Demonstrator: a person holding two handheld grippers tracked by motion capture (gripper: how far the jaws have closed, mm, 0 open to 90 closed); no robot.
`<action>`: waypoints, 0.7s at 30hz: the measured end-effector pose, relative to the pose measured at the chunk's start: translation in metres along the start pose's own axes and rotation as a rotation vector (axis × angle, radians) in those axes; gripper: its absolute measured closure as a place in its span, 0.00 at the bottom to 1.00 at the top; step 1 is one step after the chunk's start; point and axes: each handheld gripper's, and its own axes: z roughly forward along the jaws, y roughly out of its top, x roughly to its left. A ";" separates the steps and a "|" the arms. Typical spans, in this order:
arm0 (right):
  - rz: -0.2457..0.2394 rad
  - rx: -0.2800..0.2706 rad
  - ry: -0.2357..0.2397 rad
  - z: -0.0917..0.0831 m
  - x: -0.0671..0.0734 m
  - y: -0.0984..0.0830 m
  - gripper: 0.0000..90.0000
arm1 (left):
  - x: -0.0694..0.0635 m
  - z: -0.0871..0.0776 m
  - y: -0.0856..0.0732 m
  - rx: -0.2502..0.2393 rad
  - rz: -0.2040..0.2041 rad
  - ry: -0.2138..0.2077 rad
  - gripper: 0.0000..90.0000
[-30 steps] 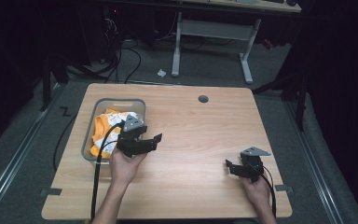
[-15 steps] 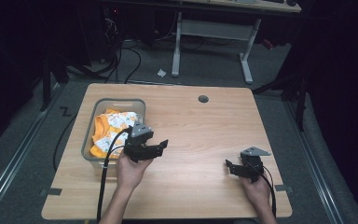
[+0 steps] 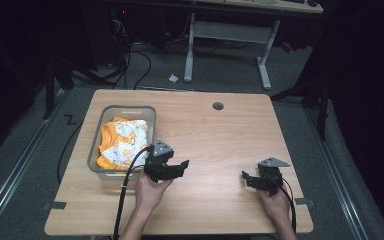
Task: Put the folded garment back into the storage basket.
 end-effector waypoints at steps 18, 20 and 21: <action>0.000 0.000 0.000 0.000 0.000 0.000 0.30 | -0.011 0.065 -0.055 0.111 0.097 0.147 0.37; 0.000 0.000 0.000 0.000 0.000 0.000 0.30 | -0.011 0.065 -0.056 0.111 0.095 0.150 0.36; 0.000 0.000 0.000 0.000 0.000 0.000 0.30 | -0.011 0.065 -0.056 0.112 0.093 0.152 0.36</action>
